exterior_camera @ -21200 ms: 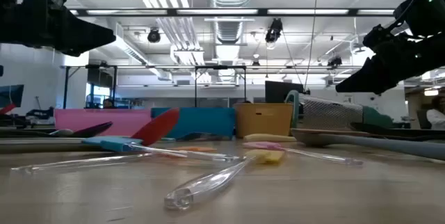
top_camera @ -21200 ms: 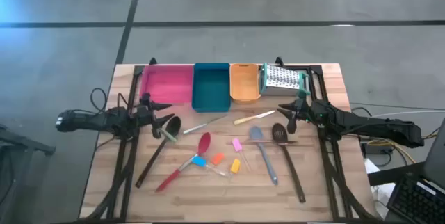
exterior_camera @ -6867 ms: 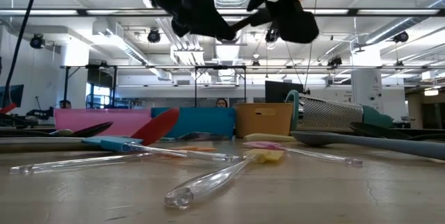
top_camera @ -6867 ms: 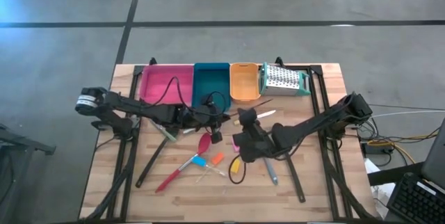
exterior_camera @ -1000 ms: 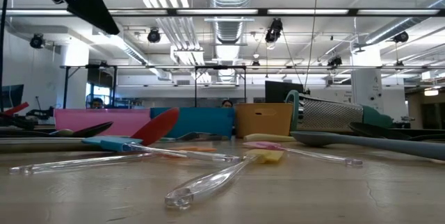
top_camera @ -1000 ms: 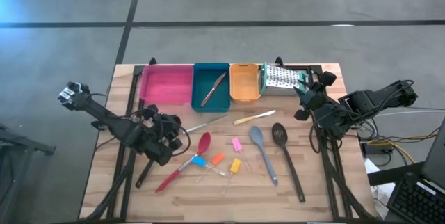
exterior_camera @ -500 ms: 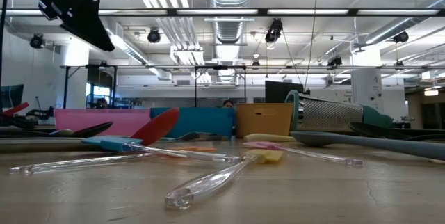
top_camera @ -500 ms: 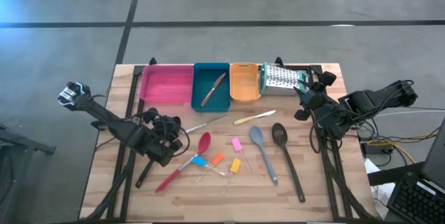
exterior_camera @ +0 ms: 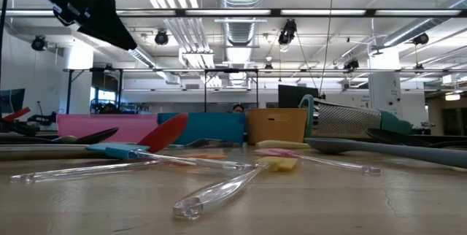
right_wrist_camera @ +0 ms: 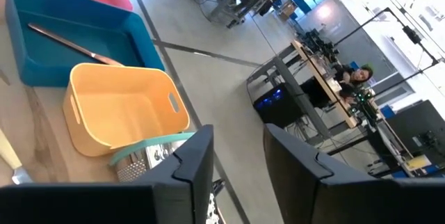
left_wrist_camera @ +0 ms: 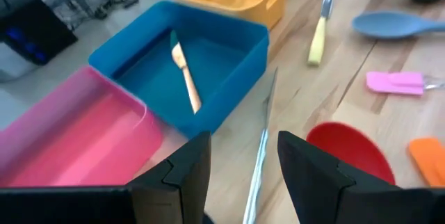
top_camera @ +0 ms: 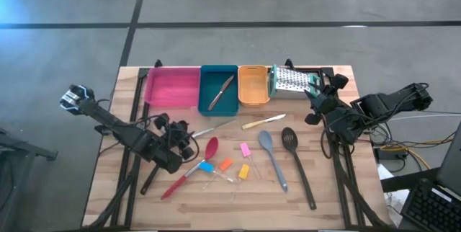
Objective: Pick & Place Kitchen Items
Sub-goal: Put the blue spatula into the yellow bin
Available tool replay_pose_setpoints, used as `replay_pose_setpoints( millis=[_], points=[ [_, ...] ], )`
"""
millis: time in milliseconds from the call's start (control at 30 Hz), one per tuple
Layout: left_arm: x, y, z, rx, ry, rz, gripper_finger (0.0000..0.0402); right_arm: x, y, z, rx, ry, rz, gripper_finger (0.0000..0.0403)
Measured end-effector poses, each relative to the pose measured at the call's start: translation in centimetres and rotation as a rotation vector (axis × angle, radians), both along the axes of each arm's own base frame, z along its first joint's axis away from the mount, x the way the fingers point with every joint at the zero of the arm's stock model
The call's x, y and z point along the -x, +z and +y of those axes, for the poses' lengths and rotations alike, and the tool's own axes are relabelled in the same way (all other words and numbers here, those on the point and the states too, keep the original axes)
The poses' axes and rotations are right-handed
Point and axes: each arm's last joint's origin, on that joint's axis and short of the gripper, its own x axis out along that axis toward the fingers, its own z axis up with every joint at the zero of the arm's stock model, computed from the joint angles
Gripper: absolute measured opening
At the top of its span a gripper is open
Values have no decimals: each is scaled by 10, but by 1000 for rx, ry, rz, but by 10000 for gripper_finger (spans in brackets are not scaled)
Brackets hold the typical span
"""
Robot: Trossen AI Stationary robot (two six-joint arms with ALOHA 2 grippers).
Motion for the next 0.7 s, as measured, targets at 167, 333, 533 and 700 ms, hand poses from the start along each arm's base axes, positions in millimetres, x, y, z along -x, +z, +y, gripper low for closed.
replay_pose_setpoints(
  millis=[167, 333, 533, 700],
  points=[
    [-6, 3, -3, 0, -30, -40, 172, 0, 0, 0, -1, 0, -1, 109],
    [-12, 8, -7, -32, -72, -71, 172, 0, 0, 0, -1, -1, -1, 104],
    [-14, 9, -8, -35, -86, -92, 172, 0, 0, 0, 0, -1, 0, 97],
    [-13, 4, -7, -38, -87, -84, 172, 0, 0, 0, 0, 0, 0, 93]
  ],
)
